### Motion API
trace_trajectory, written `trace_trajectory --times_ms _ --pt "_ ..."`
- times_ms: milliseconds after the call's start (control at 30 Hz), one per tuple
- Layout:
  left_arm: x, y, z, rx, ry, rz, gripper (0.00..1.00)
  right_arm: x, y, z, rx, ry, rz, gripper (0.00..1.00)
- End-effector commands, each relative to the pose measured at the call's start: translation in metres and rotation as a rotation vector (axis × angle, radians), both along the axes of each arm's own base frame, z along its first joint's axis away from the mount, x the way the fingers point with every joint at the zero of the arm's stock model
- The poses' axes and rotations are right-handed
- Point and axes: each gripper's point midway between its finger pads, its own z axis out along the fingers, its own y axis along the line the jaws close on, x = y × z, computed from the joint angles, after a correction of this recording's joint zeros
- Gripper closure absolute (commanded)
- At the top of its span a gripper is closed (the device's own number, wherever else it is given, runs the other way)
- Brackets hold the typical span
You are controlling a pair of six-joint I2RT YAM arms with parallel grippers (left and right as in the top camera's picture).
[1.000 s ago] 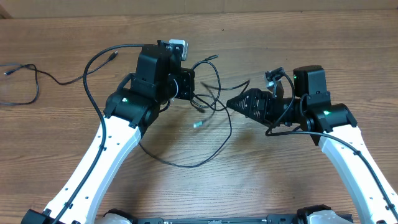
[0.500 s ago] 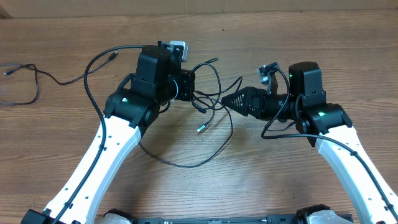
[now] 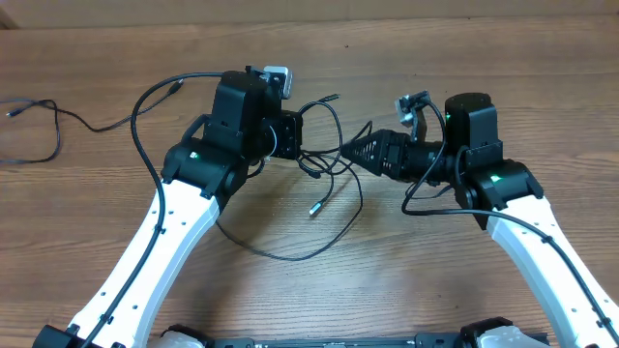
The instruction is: Untangle cables
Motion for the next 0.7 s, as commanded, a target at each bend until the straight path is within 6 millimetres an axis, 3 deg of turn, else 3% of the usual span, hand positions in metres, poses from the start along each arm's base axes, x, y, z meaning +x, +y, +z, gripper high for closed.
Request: trace_trajectory --times_ms 0,133,267,533,667 --pt "-0.001 -0.004 0.005 -0.023 -0.003 -0.019 0.96 -0.002 0.007 0.002 0.012 -0.011 0.018 0.27" --pt "-0.004 -0.008 0.006 -0.042 0.005 -0.042 0.96 0.006 0.006 0.005 0.036 0.031 -0.039 0.38" --pt "-0.006 -0.011 0.007 -0.054 0.011 -0.057 0.96 0.018 -0.002 -0.005 0.032 0.145 -0.174 0.51" --pt "-0.009 -0.014 0.007 -0.066 0.019 -0.074 0.96 0.027 -0.004 -0.025 0.017 0.238 -0.237 0.54" --pt "-0.010 -0.014 0.006 -0.065 0.023 -0.075 0.96 0.031 -0.003 -0.038 0.005 0.268 -0.240 0.75"
